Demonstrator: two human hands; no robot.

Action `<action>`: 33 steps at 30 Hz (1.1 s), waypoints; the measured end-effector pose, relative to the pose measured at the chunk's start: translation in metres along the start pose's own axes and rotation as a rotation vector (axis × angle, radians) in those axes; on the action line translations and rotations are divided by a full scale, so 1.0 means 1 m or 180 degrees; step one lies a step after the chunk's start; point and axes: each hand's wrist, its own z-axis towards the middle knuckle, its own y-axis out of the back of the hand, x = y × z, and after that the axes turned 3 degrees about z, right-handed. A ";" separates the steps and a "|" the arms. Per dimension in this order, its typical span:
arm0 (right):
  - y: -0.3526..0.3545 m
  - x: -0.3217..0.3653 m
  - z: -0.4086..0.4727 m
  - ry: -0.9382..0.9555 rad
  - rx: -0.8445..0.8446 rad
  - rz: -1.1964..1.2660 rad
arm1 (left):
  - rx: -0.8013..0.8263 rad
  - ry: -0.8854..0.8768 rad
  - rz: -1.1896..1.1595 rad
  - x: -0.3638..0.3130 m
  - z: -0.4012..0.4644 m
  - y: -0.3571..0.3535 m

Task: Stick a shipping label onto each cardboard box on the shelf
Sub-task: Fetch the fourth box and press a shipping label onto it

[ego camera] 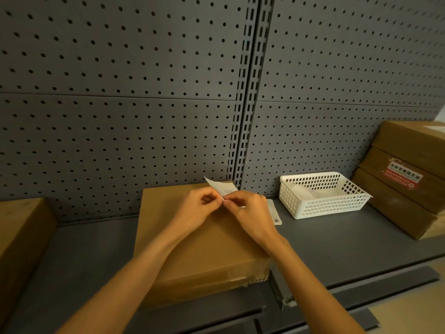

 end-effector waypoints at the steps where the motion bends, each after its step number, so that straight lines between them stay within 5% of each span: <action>1: 0.000 0.000 0.000 -0.0001 0.0008 -0.0004 | 0.0003 -0.0011 0.0033 0.000 0.000 0.000; 18: 0.018 -0.005 0.000 -0.1163 -0.0589 0.1783 | -0.0246 0.0159 0.0261 -0.003 -0.005 0.001; 33: 0.061 -0.016 -0.016 -0.1298 -0.1208 0.1837 | -0.0346 0.0247 0.0553 -0.005 -0.006 0.001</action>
